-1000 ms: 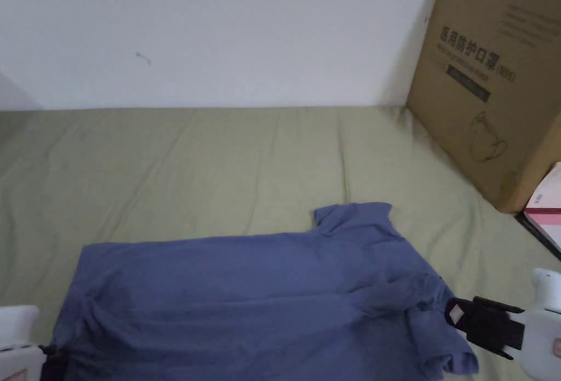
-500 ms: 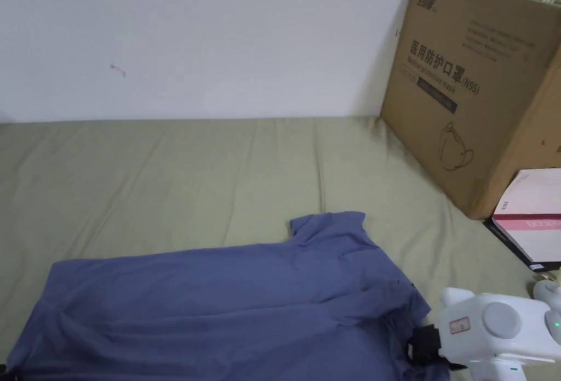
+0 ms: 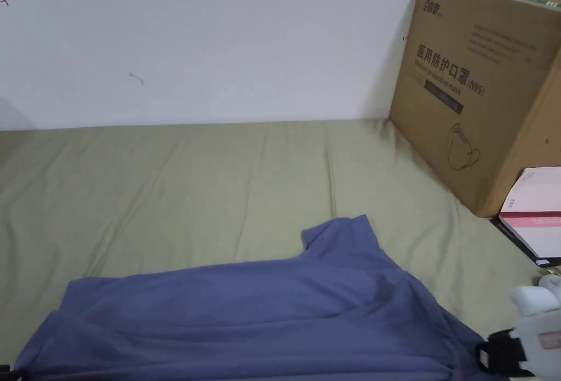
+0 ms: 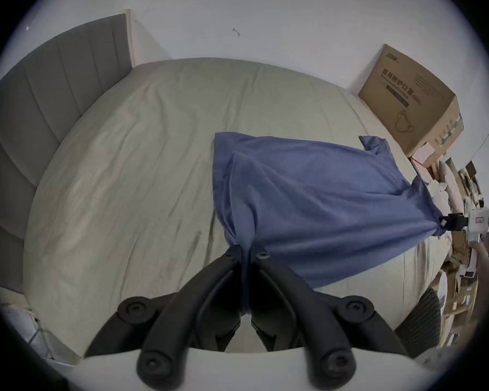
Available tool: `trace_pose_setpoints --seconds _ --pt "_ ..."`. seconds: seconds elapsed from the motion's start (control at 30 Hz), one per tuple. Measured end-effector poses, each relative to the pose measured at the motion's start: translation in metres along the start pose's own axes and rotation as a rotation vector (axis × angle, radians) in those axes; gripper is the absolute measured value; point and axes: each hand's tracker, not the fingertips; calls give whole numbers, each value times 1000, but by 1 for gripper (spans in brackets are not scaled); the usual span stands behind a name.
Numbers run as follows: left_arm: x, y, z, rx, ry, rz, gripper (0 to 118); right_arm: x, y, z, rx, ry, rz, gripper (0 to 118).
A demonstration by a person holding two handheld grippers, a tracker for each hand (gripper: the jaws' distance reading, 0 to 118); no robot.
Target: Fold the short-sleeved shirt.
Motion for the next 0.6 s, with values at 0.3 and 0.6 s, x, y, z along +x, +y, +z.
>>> trace_pose_setpoints --seconds 0.3,0.6 --pt "-18 -78 -9 -229 -11 5 3 -1 -90 2 -116 -15 -36 4" --pt "-35 -71 -4 -264 -87 118 103 -2 -86 -13 -126 -81 10 107"
